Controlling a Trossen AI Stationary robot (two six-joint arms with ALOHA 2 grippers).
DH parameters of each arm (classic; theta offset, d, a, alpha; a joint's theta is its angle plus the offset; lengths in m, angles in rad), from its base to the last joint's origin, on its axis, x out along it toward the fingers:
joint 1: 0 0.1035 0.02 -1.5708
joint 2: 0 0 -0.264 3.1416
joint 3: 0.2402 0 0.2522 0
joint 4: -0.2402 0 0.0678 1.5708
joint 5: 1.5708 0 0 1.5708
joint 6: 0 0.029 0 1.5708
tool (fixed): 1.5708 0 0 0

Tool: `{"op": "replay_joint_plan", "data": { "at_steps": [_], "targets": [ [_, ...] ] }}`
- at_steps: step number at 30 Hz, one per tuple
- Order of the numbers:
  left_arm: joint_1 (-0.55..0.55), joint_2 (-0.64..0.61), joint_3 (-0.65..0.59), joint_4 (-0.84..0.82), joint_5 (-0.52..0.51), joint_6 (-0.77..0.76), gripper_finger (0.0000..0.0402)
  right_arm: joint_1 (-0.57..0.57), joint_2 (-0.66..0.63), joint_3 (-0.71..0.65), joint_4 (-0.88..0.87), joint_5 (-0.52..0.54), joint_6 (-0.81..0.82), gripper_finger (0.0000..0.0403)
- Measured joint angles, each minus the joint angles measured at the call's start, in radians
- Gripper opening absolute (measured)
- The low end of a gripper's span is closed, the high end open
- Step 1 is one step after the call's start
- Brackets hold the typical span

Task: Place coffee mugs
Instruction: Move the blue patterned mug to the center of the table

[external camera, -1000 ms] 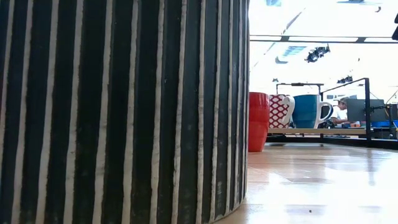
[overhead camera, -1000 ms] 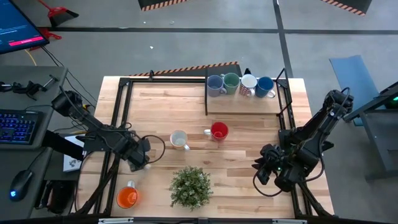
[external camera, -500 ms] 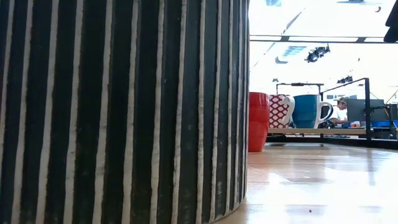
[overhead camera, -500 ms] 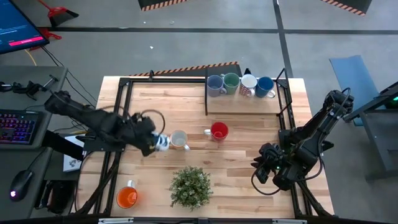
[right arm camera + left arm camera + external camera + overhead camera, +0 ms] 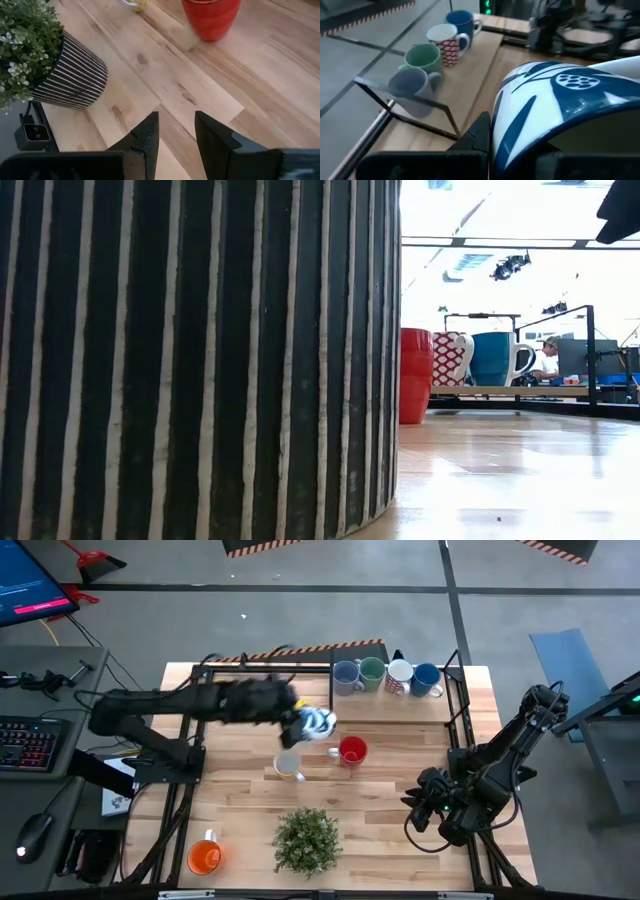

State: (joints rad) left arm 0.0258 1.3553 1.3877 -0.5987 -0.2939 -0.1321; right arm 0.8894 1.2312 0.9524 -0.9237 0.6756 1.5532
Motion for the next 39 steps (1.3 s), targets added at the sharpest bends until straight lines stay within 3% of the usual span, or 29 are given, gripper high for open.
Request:
{"op": "replay_joint_plan", "data": {
  "at_steps": [6,14,18,23,28,32,39],
  "targets": [
    [0.106,0.245,0.188,-0.006,0.151,0.09,0.0009,0.0,0.0,0.0,0.012,-0.058,0.019,0.0106],
    [0.111,0.505,0.445,-0.028,0.267,0.195,0.0009,0.01,0.0,0.0,0.018,-0.164,0.12,0.0106],
    [0.106,0.601,0.533,-0.09,0.327,0.199,0.0009,0.01,0.0,0.0,0.039,-0.289,0.215,0.0106],
    [0.051,0.653,0.55,-0.156,0.366,0.222,0.0009,0.014,0.0,0.0,-0.011,-0.5,0.404,0.0106],
    [-0.012,0.691,0.55,-0.221,0.378,0.234,0.0009,0.034,0.0,0.0,-0.147,-0.62,0.592,0.0106],
    [-0.06,0.73,0.55,-0.258,0.376,0.241,0.0009,0.036,0.0,0.0,-0.218,-0.634,0.672,0.0106],
    [-0.116,0.812,0.55,-0.315,0.375,0.245,0.0009,0.006,0.0,0.0,-0.192,-0.602,0.669,0.0106]
  ]
}}
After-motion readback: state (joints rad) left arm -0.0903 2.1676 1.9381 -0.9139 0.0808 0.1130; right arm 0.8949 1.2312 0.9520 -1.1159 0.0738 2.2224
